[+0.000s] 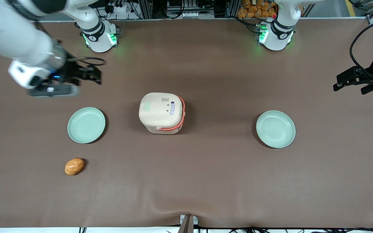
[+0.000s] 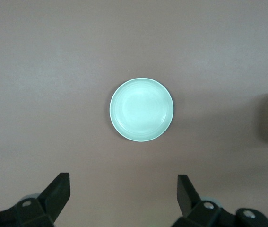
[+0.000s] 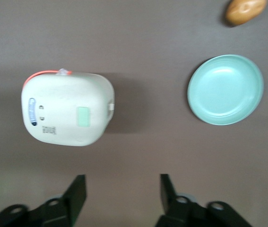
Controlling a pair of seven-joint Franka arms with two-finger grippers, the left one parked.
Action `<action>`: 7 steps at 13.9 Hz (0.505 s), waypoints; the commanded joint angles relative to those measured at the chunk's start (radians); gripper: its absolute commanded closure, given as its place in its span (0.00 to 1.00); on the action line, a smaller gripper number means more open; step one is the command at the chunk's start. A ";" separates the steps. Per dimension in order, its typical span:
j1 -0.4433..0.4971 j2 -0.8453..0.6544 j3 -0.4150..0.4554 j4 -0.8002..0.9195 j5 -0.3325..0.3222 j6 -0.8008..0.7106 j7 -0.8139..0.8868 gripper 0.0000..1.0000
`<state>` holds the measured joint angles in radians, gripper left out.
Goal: Press rice cooker button with right arm
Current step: 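Move the right gripper over to the white rice cooker's front button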
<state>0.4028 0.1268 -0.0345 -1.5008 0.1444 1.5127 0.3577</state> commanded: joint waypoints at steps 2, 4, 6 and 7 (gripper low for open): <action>0.062 0.051 -0.010 -0.062 0.011 0.122 0.041 0.80; 0.083 0.089 -0.010 -0.076 0.011 0.159 0.041 0.86; 0.093 0.126 -0.010 -0.097 0.009 0.219 0.040 0.91; 0.099 0.138 -0.010 -0.113 0.009 0.248 0.038 0.91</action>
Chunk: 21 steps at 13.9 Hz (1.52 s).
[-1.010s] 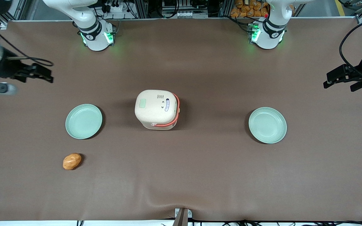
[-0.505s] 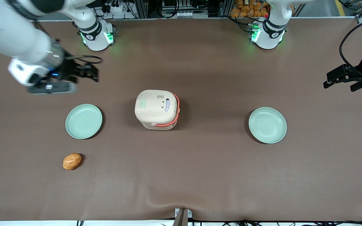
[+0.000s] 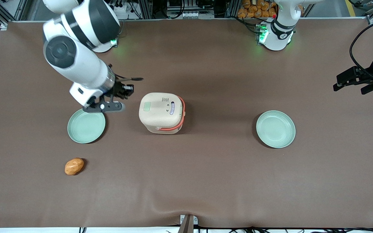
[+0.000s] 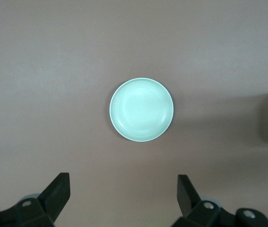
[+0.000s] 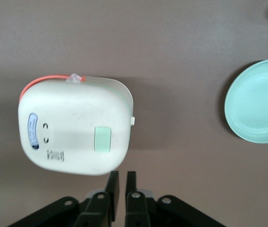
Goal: Press rice cooker button with right arm
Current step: 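Move the right gripper over to the white rice cooker's front button, then press the rice cooker's green front button down with the right gripper fingertips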
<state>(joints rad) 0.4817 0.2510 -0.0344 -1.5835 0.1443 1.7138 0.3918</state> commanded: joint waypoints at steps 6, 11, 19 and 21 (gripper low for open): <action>0.055 0.099 -0.010 -0.041 0.009 0.127 0.002 0.91; 0.077 0.116 -0.010 -0.075 0.011 0.142 0.004 0.89; 0.098 0.146 -0.010 -0.076 0.011 0.145 -0.001 0.89; 0.098 0.155 -0.010 -0.076 0.011 0.154 -0.002 0.89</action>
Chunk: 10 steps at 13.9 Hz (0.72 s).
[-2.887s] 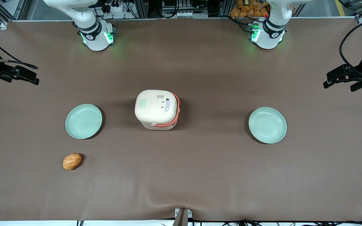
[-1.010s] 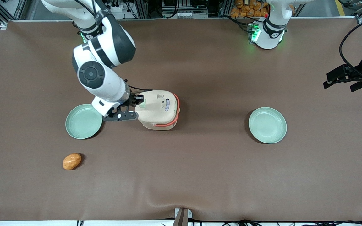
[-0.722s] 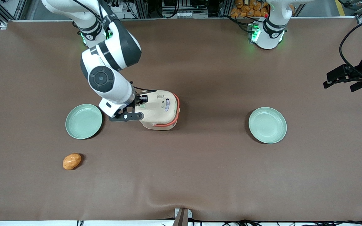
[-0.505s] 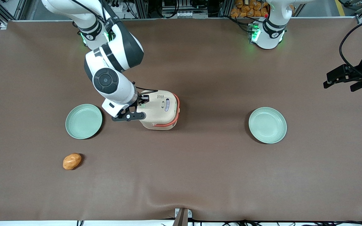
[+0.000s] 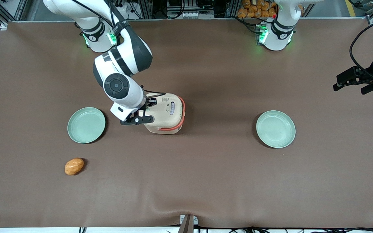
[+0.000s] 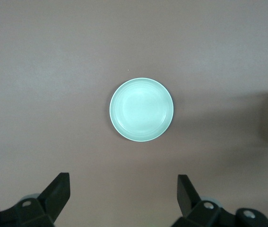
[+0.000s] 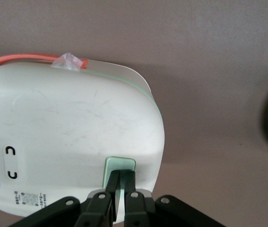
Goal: Press rice cooker button with right arm
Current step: 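Press the rice cooker's green front button down with the right gripper fingertips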
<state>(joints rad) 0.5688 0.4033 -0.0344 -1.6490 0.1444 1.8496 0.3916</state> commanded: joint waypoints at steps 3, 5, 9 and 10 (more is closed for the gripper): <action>0.011 0.015 -0.010 -0.011 0.009 0.025 -0.008 0.89; 0.011 0.025 -0.010 -0.011 0.009 0.036 -0.008 0.90; 0.011 0.034 -0.010 -0.014 0.006 0.054 -0.013 0.90; 0.011 0.037 -0.010 -0.024 0.004 0.068 -0.013 0.90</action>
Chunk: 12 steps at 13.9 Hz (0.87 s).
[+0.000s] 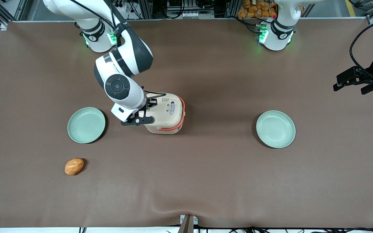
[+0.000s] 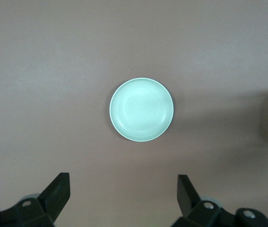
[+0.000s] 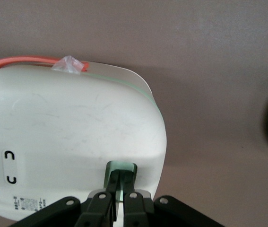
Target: Press rice cooker button with right arm
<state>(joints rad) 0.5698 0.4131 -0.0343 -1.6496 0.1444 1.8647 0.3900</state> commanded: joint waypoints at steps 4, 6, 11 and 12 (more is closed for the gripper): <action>0.001 -0.009 -0.010 -0.004 0.010 0.037 -0.007 0.85; -0.005 -0.040 -0.010 0.043 0.014 -0.028 -0.005 0.78; -0.062 -0.128 -0.010 0.137 0.052 -0.144 -0.005 0.26; -0.074 -0.154 -0.010 0.137 0.050 -0.145 -0.003 0.07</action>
<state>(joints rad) 0.5289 0.3077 -0.0526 -1.5094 0.1750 1.7370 0.3901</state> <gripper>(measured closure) 0.458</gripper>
